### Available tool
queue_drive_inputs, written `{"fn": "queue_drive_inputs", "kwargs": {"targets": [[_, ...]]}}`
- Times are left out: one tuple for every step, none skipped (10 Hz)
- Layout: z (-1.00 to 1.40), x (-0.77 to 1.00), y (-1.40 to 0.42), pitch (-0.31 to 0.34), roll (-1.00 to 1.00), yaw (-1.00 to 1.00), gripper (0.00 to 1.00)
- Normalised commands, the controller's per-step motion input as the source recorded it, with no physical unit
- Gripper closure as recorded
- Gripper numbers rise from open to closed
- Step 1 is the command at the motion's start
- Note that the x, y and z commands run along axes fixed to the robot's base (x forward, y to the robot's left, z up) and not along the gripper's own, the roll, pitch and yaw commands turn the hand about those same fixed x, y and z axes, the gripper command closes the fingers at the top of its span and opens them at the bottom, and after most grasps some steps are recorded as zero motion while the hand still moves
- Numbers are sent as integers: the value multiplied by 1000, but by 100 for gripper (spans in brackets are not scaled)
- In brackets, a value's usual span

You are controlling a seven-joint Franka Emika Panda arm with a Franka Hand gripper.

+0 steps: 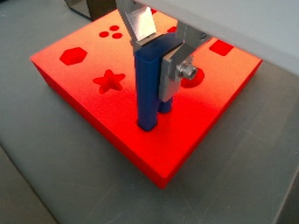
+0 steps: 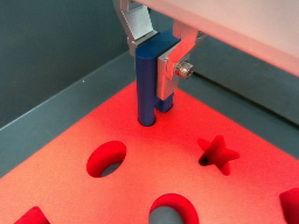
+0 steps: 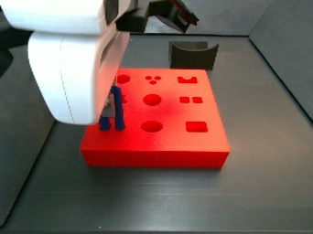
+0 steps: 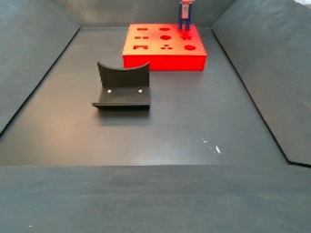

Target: Insert the square-circle object.

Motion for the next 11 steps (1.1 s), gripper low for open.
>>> {"fn": "queue_drive_inputs", "kwargs": {"targets": [[-663,0,-46,-274,59,0,100],[-669,0,-46,-281,89,0,100],[-657,-14,-34,-263,141,0,100],[-663,-11,-54,-217,200,0,100],[-629,0,-54,-70,249,0,100],[-620,0,-46,0,291,0,100],[-666,0,-37,120,240,0,100],[-711,0,-89,167,157,0,100],[-823,0,-137,140,127,-3,100],[-969,0,-126,91,61,-17,100],[-269,0,0,0,0,-23,100]]}}
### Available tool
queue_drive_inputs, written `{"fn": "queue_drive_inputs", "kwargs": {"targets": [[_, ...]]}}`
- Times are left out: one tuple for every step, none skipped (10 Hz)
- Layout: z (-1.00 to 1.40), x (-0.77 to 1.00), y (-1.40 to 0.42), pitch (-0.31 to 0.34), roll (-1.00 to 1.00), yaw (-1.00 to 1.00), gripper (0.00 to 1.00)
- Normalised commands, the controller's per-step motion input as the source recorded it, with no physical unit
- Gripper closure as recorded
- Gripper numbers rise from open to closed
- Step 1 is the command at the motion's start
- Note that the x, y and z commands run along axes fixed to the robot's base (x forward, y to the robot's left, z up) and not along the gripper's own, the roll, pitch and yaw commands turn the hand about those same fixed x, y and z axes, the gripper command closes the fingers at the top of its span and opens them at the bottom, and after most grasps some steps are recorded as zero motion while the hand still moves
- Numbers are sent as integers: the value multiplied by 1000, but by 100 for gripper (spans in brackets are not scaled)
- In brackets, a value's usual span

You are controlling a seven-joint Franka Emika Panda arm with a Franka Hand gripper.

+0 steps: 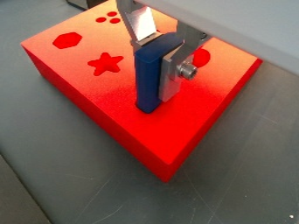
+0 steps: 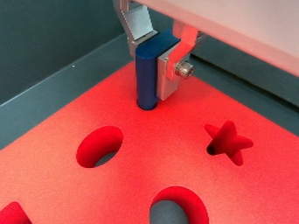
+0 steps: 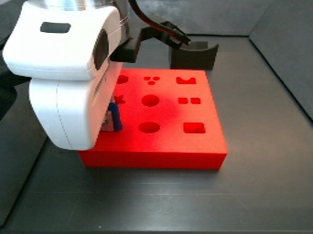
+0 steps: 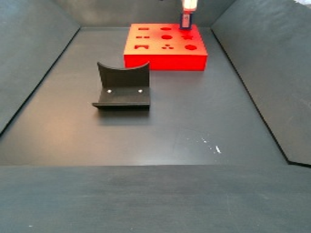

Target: Insert the square-circle object.

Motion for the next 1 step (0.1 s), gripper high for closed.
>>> {"fn": "queue_drive_inputs", "kwargs": {"targets": [[0,0,0,0,0,0,100]]}}
